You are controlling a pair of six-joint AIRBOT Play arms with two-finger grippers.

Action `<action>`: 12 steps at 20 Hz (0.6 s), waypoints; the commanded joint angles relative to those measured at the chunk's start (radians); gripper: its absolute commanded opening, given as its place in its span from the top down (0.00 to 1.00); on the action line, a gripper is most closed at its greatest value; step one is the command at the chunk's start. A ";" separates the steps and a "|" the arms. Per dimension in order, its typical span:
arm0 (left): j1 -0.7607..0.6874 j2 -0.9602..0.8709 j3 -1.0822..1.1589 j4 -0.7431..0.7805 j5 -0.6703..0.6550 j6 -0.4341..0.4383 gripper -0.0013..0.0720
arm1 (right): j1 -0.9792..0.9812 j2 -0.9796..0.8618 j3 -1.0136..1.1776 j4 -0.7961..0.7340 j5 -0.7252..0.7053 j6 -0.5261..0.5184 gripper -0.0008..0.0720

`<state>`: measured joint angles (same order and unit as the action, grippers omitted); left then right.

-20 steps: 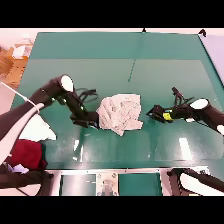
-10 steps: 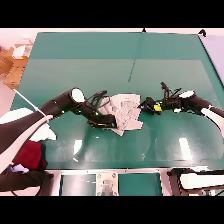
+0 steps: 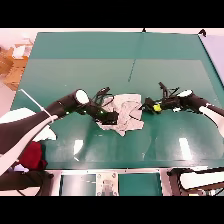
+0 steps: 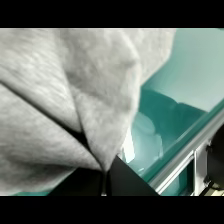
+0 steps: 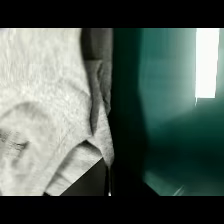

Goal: Fold the shirts.

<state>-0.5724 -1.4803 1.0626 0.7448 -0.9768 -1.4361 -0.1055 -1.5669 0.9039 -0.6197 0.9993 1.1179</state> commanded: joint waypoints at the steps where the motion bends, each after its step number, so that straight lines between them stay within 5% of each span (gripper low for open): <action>1: 0.062 0.082 0.066 0.187 -0.146 -0.028 0.95 | -0.100 0.044 0.046 0.016 0.101 -0.004 0.98; 4: 0.186 0.225 0.174 0.412 -0.238 -0.093 0.95 | -0.192 0.161 0.112 0.020 0.163 0.008 0.98; 12: 0.277 0.347 0.772 0.380 -0.435 -0.040 0.95 | -0.288 0.626 0.551 0.145 0.202 0.007 0.98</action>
<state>-0.3111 -1.1587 1.6089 1.1187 -1.3075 -1.4906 -0.3607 -1.0920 1.2980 -0.5041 1.1969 1.1233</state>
